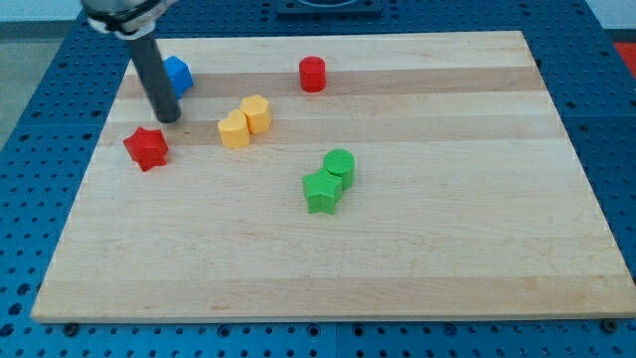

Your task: Move the red star to the red circle

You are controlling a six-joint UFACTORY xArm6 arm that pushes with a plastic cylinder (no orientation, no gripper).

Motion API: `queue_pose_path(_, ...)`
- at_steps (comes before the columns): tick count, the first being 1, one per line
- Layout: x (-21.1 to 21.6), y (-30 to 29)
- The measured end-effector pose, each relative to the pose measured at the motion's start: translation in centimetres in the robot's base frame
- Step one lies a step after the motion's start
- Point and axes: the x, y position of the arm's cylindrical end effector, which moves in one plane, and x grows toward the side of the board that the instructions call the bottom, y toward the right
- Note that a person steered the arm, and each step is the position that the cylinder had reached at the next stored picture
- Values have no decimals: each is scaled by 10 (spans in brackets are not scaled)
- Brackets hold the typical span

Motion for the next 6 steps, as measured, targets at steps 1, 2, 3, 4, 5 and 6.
queue_pose_path(1,14,-36)
queue_pose_path(2,41,-60)
queue_pose_path(3,74,-68)
queue_pose_path(4,88,-54)
queue_pose_path(5,88,-31)
queue_pose_path(6,87,-10)
